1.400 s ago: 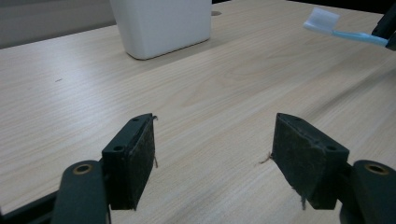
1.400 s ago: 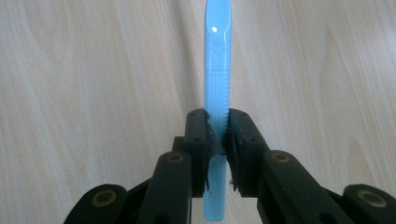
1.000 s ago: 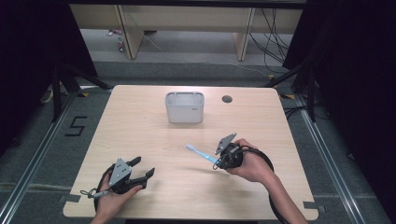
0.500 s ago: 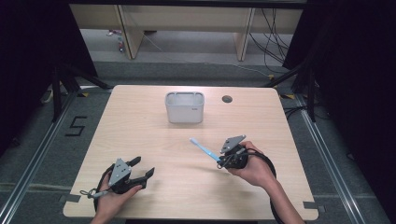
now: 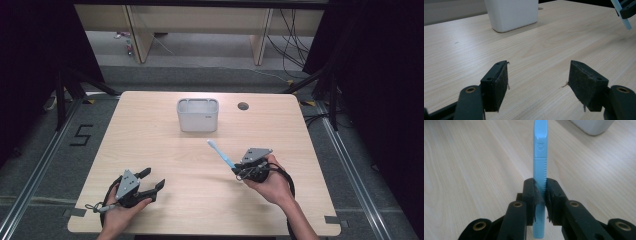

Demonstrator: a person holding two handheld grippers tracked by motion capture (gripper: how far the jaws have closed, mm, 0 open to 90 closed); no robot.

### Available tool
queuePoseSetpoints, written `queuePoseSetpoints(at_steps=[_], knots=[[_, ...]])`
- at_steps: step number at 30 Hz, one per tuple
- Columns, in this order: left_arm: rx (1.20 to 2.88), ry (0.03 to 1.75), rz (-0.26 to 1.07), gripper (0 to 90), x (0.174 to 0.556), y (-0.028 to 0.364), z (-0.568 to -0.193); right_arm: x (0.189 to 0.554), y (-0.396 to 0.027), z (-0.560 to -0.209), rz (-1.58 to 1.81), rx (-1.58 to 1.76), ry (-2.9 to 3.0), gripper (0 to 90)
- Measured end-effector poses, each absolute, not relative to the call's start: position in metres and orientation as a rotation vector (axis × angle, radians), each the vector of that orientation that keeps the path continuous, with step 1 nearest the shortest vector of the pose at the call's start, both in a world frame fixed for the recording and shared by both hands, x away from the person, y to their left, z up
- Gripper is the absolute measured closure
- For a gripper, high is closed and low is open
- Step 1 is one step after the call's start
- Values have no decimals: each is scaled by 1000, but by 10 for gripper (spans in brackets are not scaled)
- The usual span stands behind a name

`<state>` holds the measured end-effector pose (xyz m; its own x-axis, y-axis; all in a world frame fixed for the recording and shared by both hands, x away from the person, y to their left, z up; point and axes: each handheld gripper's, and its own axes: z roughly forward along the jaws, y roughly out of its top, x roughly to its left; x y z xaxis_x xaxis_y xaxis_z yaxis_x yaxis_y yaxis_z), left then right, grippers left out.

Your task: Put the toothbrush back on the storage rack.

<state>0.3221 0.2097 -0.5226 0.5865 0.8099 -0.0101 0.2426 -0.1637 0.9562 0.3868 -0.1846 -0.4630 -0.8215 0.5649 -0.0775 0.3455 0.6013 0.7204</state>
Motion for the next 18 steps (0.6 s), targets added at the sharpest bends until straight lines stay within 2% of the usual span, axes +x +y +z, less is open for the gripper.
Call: queuePoseSetpoints(at_steps=[18], knots=[[1599,798,621,341,327,197,-492,371,-182,-470,1315,877,2245,790]])
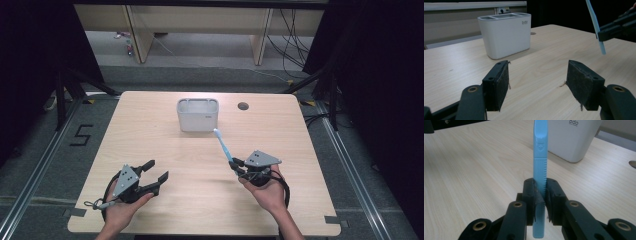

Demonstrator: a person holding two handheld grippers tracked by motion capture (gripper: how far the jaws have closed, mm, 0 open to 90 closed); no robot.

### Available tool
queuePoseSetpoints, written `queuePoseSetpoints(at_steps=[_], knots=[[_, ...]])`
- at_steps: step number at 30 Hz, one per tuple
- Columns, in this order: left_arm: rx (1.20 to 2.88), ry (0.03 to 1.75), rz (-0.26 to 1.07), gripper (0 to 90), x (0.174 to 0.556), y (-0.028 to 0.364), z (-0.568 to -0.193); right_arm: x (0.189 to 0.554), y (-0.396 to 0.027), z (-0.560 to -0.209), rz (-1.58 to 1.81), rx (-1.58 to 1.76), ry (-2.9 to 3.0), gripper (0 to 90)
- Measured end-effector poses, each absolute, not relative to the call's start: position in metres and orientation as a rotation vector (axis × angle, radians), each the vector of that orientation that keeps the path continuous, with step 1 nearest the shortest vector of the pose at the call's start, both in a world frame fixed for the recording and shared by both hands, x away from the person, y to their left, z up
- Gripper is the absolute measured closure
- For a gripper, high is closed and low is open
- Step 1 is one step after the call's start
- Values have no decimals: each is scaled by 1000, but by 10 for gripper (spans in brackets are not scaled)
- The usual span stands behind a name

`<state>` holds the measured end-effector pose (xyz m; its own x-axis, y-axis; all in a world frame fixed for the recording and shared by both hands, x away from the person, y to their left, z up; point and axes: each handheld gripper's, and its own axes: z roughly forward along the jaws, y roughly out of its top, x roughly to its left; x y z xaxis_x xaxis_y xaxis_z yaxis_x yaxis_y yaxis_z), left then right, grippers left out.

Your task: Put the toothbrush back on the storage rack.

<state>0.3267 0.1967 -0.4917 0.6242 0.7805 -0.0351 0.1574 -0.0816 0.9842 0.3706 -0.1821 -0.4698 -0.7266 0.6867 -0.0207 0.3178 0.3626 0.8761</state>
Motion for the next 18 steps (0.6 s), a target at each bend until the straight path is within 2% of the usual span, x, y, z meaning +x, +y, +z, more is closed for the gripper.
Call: queuePoseSetpoints(at_steps=[18], knots=[[1550,775,508,386,341,173,-471,360,-178,-476,1462,893,1998,790]])
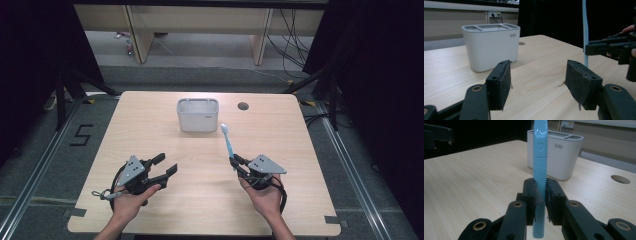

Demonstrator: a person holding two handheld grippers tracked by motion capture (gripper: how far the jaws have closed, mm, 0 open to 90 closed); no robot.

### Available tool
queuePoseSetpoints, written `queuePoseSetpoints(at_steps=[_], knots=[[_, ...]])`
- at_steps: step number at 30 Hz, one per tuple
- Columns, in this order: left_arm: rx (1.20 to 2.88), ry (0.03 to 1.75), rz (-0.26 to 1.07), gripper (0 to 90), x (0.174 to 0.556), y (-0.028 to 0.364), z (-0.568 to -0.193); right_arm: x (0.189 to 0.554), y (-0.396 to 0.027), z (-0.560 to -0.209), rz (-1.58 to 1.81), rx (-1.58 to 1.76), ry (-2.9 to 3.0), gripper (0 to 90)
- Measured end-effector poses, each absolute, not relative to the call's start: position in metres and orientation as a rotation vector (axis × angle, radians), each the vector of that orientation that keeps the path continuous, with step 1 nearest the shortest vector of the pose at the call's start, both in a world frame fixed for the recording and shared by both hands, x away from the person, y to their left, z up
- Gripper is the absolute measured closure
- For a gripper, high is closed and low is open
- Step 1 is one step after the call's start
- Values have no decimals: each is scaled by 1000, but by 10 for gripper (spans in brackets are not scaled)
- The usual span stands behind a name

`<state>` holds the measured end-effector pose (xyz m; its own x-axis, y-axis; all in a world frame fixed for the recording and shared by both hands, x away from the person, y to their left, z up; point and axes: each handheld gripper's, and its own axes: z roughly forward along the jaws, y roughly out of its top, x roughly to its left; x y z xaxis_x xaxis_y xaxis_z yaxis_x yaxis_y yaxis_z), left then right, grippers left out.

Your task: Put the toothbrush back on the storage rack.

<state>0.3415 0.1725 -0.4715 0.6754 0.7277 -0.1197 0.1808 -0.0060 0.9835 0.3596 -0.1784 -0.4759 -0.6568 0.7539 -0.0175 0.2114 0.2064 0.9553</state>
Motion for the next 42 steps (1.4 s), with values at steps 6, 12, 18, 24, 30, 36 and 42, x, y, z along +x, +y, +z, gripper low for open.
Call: queuePoseSetpoints(at_steps=[6,12,18,24,30,36,42], knots=[[1553,739,474,400,348,157,-462,358,-170,-477,1489,903,1994,790],[1560,693,444,412,360,135,-447,358,-162,-474,1511,893,1980,790],[1580,670,404,434,371,120,-444,360,-159,-475,1526,892,1972,790],[1572,673,365,474,378,110,-442,359,-158,-475,1523,903,1973,790],[1564,662,317,508,383,96,-437,358,-157,-474,1508,902,1951,789],[1557,647,297,564,387,83,-433,360,-153,-471,1536,912,1954,789],[1560,638,289,606,391,73,-432,360,-152,-470,1533,879,1944,790]])
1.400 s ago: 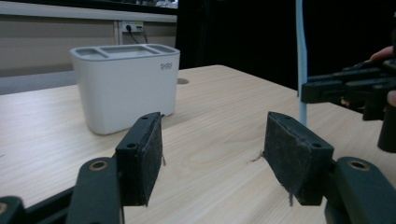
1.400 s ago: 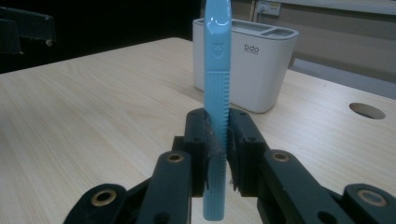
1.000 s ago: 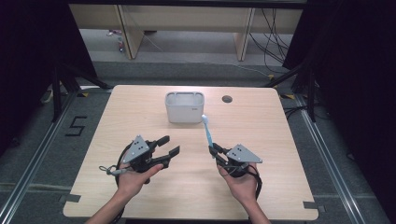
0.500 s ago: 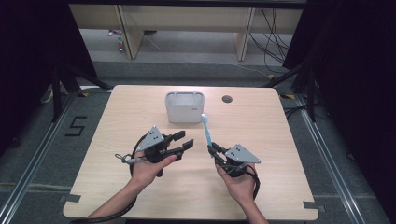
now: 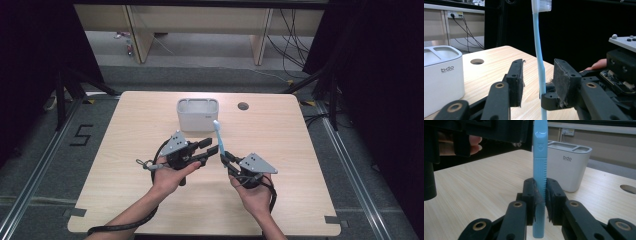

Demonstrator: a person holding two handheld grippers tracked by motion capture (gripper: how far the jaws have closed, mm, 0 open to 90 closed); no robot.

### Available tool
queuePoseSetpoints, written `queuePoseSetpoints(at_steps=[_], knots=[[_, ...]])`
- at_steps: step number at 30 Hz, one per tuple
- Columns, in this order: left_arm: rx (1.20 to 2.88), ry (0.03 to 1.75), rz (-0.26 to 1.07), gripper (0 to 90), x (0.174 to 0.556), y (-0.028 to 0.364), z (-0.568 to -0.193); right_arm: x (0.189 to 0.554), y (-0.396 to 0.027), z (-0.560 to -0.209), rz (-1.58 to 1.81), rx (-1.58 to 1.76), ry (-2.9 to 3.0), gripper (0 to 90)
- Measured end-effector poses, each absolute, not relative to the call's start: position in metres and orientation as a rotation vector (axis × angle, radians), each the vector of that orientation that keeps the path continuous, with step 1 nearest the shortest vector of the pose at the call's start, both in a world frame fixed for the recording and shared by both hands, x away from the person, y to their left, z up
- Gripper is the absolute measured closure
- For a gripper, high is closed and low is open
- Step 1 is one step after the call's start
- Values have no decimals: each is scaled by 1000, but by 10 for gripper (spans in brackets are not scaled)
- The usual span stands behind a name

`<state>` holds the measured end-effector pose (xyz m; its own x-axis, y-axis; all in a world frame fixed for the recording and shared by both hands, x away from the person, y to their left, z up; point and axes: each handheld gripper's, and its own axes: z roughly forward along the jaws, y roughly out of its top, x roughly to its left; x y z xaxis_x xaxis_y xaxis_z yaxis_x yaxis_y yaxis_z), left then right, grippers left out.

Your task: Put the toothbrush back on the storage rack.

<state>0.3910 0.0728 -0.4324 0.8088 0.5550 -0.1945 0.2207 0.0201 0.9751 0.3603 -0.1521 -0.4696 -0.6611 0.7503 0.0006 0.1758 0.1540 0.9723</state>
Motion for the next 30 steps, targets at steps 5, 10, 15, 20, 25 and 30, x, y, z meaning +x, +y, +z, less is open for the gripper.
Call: queuePoseSetpoints(at_steps=[5,10,15,20,25,30], knots=[[1558,642,283,641,394,67,-433,361,-152,-469,1524,864,1944,790],[1556,643,279,659,396,63,-434,359,-151,-469,1528,888,1959,790],[1556,643,285,715,398,61,-434,358,-148,-469,1538,884,1960,789],[1552,637,286,773,399,60,-436,359,-149,-469,1506,859,1950,789],[1559,627,280,820,399,58,-437,358,-146,-471,1534,883,1961,789],[1576,598,314,835,397,56,-433,360,-145,-469,1510,863,1968,723]])
